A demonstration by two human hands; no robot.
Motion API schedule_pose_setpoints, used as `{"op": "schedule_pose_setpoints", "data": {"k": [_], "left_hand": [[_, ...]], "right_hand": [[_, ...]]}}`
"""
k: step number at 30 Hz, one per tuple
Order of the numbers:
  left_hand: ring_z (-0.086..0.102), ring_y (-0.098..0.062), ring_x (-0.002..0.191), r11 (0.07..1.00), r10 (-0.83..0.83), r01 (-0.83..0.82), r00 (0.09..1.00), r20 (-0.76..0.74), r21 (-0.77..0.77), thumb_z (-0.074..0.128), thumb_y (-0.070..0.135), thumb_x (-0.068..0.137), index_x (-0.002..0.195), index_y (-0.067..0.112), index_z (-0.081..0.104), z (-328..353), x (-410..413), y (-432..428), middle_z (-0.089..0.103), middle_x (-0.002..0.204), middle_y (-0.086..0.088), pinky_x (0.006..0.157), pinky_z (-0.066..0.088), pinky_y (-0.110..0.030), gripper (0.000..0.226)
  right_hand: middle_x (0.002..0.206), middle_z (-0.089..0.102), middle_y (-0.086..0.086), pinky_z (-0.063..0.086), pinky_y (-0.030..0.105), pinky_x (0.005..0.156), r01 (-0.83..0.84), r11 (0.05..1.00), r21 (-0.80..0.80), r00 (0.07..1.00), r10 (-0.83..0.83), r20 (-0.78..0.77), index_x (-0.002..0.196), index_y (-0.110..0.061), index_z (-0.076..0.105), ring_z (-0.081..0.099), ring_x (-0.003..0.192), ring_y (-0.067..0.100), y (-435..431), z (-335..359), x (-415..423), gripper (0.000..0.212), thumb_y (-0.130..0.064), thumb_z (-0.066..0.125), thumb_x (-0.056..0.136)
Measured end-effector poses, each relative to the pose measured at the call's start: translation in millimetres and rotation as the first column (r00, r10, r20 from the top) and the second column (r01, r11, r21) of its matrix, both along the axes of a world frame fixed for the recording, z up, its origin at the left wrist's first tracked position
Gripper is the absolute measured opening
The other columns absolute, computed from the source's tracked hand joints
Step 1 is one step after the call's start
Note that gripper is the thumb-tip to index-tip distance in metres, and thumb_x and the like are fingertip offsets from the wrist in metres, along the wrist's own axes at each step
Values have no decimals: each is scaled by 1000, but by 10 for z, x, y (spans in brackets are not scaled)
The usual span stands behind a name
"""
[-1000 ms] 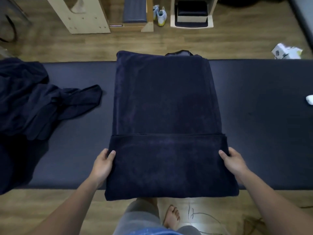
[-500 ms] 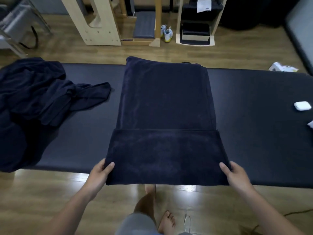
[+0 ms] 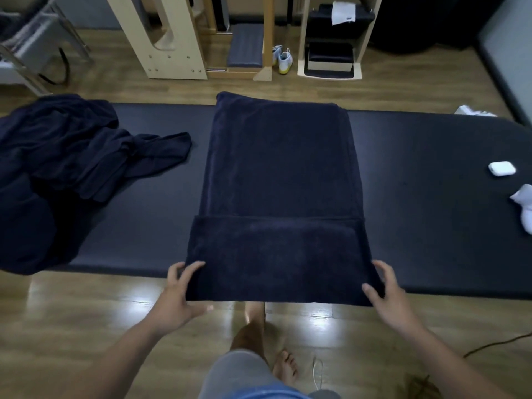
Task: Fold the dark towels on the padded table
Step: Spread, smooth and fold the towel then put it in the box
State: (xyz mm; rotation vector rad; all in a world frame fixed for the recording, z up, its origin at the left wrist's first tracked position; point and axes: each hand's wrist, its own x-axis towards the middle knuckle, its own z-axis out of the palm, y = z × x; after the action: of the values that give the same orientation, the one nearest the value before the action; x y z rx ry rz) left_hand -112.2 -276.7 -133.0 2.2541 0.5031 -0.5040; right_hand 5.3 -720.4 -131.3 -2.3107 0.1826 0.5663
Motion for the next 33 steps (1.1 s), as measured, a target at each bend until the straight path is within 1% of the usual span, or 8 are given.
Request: {"op": "schedule_pose_setpoints", "data": {"k": [5,11,16,20,23,27,30,33], "left_hand": [[49,-31,114,954,-97,121,990,-101,274,83,22,72,152,41,10,-195,57,-101,3,146,0,101,47,-39,109],[57,-32,87,915,-113,77,991,70,397,63,3,78,135,23,55,-114,100,-62,22,118,-1,85,54,-42,61],[56,-23,107,802,-405,267,901,157,535,61,50,58,80,38,73,231,-45,141,48,116,19,77,37,-38,27],[33,2,134,944,-322,311,939,119,108,69,56,54,91,31,77,476,-155,242,58,117,36,108,28,-34,45],[62,-13,98,897,45,-18,998,51,-441,76,20,71,97,1,72,660,-130,153,73,95,12,81,49,-28,32],[68,-16,100,772,448,-332,889,94,-542,60,10,95,109,11,69,731,182,84,76,100,2,74,54,-17,17],[68,-14,104,682,576,-420,813,85,-598,52,35,100,109,21,67,747,605,27,74,110,3,81,55,-34,23],[68,-12,102,573,631,-473,776,-9,-669,51,41,99,112,20,65,653,915,3,72,111,4,76,56,-27,28]], "right_hand": [[128,26,2,46,30,99,-366,909,-199,921,322,-221,151,-47,16,55,107,20,65,-28,-25,96,-19,75,81],[118,32,4,51,37,80,-321,821,-473,945,312,-100,139,-32,37,54,85,24,144,71,16,52,-7,41,94],[145,39,1,41,42,100,-428,742,-515,874,486,-27,116,-36,65,48,121,27,-184,314,-146,33,-26,63,84],[143,27,-34,19,49,116,-553,794,-254,831,548,-94,87,-48,73,18,142,2,-573,479,-277,24,-52,59,68],[135,49,-25,33,31,105,-361,932,29,926,362,-110,93,-45,73,34,140,4,-591,669,-179,26,-33,82,71],[95,77,-3,55,29,79,138,904,405,990,-115,-81,99,-22,72,71,94,12,-262,883,206,82,-69,85,35],[98,75,-8,51,32,89,288,835,469,955,-287,-75,99,-27,69,67,104,15,79,839,624,47,-59,74,66],[107,74,-9,48,29,87,346,815,464,938,-309,-157,103,-30,69,65,101,9,266,667,951,61,-70,76,58]]}}
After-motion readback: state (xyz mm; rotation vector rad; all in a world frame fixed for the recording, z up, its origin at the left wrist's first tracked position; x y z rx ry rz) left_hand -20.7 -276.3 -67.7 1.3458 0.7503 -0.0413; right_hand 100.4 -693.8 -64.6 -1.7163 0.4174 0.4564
